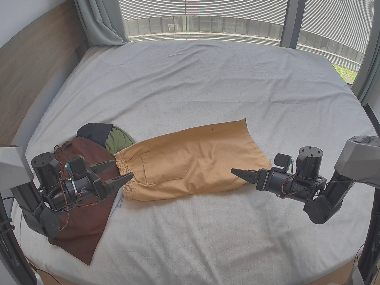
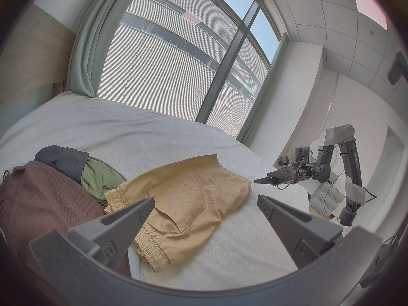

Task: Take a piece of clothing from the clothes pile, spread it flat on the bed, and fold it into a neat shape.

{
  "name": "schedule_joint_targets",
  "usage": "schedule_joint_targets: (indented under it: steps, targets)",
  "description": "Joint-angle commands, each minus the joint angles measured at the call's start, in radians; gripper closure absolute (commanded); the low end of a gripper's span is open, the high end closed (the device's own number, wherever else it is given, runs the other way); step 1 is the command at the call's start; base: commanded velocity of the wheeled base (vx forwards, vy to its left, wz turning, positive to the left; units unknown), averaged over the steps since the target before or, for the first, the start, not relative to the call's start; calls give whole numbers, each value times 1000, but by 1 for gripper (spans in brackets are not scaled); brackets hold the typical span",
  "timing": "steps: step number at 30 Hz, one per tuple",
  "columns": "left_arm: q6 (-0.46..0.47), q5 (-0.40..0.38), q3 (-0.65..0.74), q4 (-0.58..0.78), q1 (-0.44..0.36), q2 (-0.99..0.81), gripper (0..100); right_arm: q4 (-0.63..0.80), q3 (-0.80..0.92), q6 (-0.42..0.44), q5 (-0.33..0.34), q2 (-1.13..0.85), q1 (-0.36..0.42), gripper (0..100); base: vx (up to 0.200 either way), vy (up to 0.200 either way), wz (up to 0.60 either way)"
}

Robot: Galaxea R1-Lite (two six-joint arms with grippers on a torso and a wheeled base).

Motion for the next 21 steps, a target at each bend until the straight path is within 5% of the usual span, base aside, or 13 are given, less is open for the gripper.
schedule_joint_targets:
  steps: [1, 21]
  targets:
    - [-1, 0, 2, -1, 0, 1, 0, -2, -3, 2, 1, 42, 0, 0, 0, 0, 0]
    - [-1, 1, 2, -1, -3, 7, 0, -13, -43, 2, -1, 177, -1, 0, 0, 0, 0]
